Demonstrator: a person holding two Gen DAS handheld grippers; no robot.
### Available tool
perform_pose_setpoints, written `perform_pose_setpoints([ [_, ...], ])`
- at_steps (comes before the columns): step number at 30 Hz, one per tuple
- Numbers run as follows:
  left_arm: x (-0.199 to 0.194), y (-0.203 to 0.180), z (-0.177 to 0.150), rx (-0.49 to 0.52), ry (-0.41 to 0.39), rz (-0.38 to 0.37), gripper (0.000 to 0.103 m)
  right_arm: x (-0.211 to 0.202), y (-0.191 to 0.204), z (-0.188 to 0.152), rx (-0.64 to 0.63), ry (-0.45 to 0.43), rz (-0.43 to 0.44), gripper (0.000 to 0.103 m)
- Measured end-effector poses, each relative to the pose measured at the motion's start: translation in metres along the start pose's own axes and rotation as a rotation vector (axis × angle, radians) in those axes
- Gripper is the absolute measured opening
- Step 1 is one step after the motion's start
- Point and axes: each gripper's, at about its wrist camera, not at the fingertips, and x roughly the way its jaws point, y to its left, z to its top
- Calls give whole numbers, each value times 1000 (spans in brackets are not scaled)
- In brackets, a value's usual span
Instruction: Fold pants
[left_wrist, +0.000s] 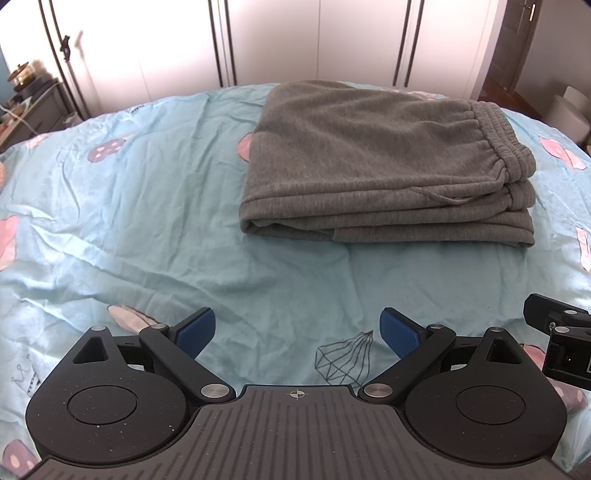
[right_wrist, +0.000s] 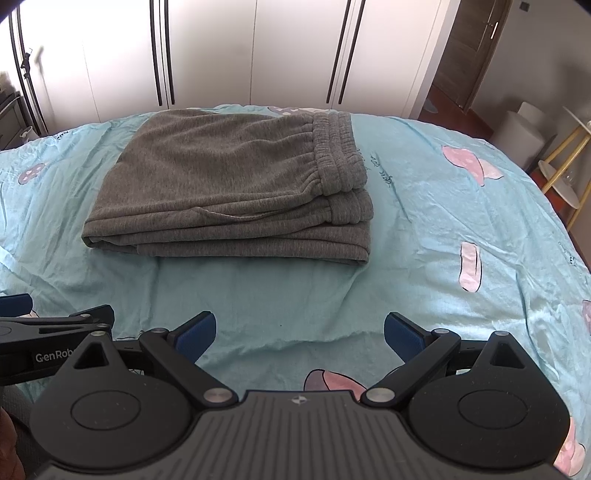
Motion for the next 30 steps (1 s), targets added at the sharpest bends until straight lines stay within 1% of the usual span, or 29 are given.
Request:
perform_pose_setpoints([
  [30, 2, -1, -1, 6, 1, 3, 99, 0, 1, 1, -8, -3, 8, 98],
])
